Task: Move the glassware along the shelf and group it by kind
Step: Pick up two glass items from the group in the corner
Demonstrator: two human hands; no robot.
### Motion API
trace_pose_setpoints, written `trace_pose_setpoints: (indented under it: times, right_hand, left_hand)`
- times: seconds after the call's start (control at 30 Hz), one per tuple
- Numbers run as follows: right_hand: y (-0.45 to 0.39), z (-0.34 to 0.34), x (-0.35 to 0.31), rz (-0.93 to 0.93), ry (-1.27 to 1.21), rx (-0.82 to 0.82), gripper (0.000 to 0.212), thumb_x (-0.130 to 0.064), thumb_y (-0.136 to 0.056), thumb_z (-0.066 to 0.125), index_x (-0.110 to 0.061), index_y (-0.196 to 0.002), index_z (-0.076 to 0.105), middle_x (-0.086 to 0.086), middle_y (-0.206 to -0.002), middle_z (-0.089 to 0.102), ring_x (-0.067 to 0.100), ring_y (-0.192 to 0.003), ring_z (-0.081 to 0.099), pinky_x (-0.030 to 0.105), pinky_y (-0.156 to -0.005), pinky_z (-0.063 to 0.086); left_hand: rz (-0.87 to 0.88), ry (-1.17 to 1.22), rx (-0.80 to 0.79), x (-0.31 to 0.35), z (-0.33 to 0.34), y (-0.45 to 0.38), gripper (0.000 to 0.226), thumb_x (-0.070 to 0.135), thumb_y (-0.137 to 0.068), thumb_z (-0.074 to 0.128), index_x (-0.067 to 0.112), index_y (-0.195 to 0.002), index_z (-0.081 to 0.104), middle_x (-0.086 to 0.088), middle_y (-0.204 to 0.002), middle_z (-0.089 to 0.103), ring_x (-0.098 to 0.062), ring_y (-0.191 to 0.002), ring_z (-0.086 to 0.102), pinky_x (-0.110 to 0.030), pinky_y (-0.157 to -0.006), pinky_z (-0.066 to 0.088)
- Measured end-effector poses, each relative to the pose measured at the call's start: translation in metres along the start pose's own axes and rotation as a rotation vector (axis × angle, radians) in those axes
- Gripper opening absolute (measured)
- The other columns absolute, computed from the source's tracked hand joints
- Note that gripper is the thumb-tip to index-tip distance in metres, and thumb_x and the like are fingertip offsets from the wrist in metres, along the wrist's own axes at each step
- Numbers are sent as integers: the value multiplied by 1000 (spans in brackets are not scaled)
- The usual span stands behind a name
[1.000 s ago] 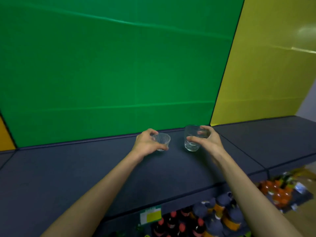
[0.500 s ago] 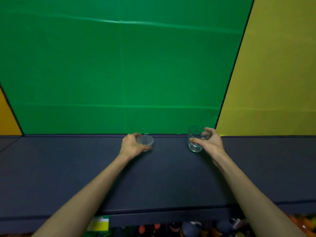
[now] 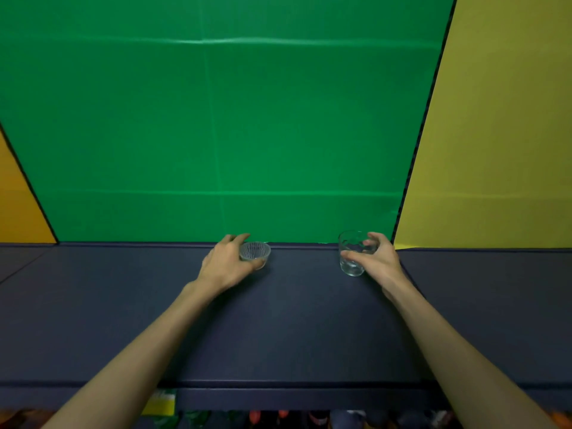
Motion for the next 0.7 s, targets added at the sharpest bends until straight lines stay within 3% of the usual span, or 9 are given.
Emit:
trace_pose_setpoints:
  times: [0.13, 0.27, 0.4, 0.7]
  right_hand:
    - [1, 1, -16, -86, 302, -32, 109, -48, -66, 87, -16, -153, 30, 8, -152, 39, 30, -138, 42, 45, -113, 37]
    - [15, 13, -58, -407, 688, 8, 92, -62, -80, 67, -16, -153, 34, 6, -158, 35, 27, -145, 33, 48, -118, 27]
    - [35, 53, -95, -599, 742, -81, 71, -54, -87, 59, -18, -147, 45, 5, -149, 48, 26, -137, 43, 42, -115, 29]
    - [97, 172, -167, -778, 635, -287, 52, -45, -91, 58, -21, -137, 56, 1, -136, 56, 25, -122, 54, 37, -99, 41]
  left_hand:
    - [93, -188, 40, 6, -14, 2, 76, 61, -87, 58, 25, -151, 41, -7, -153, 43, -31, -137, 44, -47, -107, 41]
    - [109, -275, 66, 7, -26, 5, 72, 61, -88, 55, 25, -150, 44, -8, -151, 46, -32, -134, 47, -46, -105, 42]
    - [101, -340, 100, 0, -43, 14, 71, 64, -89, 51, 27, -149, 45, -8, -152, 46, -32, -135, 47, -46, -106, 40]
    - [12, -465, 137, -67, -108, 57, 77, 70, -84, 36, 28, -149, 45, -6, -147, 51, -30, -131, 49, -44, -105, 40]
Point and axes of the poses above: each hand's wrist, its own y-axis away from the middle knuckle, its own z-axis out of the palm, x = y × z, the point moved 6 cm from there along -y, towards the middle knuckle
